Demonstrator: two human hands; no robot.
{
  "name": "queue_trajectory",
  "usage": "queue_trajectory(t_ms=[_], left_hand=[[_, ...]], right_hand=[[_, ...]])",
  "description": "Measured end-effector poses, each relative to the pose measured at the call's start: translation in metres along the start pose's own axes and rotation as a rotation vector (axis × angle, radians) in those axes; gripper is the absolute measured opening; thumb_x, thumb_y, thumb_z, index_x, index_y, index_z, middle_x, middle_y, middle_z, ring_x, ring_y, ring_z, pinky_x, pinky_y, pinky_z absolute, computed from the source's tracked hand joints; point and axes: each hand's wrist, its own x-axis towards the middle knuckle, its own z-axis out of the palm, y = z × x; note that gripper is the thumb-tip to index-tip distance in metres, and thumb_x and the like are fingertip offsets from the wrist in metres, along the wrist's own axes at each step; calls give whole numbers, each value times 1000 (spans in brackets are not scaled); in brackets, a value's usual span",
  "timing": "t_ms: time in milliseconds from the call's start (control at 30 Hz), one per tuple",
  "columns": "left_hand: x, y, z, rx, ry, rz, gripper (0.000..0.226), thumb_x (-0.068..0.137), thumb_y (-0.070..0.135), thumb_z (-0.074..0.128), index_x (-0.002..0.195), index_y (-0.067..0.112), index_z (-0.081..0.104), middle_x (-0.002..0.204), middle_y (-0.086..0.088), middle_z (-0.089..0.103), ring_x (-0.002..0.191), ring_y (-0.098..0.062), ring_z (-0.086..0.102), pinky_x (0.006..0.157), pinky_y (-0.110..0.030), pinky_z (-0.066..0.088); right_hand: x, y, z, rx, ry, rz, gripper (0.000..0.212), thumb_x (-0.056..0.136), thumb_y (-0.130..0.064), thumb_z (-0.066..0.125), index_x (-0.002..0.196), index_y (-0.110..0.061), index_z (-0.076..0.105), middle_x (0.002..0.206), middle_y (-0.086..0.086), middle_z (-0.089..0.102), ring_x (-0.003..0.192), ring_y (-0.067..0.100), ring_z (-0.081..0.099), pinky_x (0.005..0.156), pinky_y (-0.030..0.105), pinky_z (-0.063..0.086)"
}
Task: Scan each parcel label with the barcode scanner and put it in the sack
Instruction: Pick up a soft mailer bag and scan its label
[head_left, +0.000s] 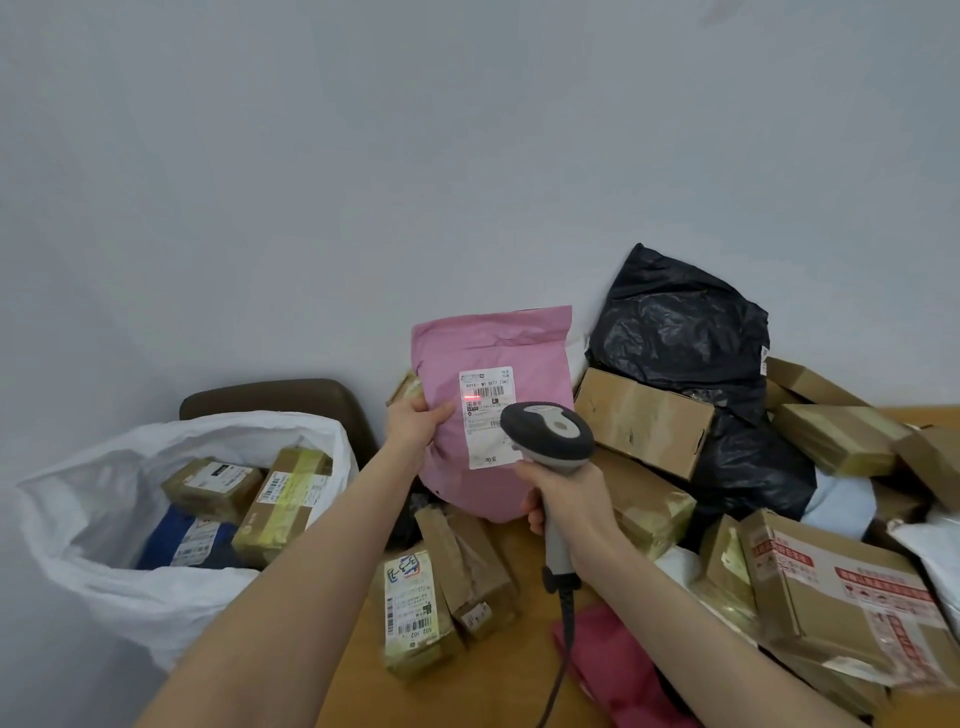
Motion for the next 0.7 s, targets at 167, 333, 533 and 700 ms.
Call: queue_trajectory(t_ms=[167, 333, 533, 700], left_hand=[[3, -5, 1, -2, 22, -5, 11, 83, 10, 73, 78, 9, 63, 97, -12, 67, 92, -27, 63, 85, -38, 54], [5, -6, 2, -24, 23, -13, 11, 83, 9, 72, 78, 13, 63, 95, -8, 66, 93, -25, 62, 88, -40, 54], [7, -6, 1, -19, 30, -15, 11, 83, 9, 73, 78, 13, 64, 96, -7, 66, 98, -29, 64, 91, -44, 53], [11, -5, -4, -33, 23, -6, 13, 84, 8, 72, 95, 4, 68, 93, -8, 66, 94, -28, 64, 90, -43, 54]], right_hand=[[-1, -1, -1, -29, -17, 9, 16, 82, -11, 70, 73, -1, 63, 49, 6, 58, 38, 12, 50, 46, 25, 43], [0, -1, -3, -17, -6, 19, 15, 82, -11, 71, 82, 2, 63, 49, 5, 57, 38, 12, 50, 44, 24, 43], [-1, -2, -1, -10, -11, 20, 18, 82, -12, 71, 88, 4, 64, 51, 6, 58, 38, 12, 50, 45, 24, 44], [0, -4, 6, 2, -12, 36, 18, 83, -12, 71, 86, 3, 64, 50, 5, 57, 38, 12, 49, 47, 27, 44]])
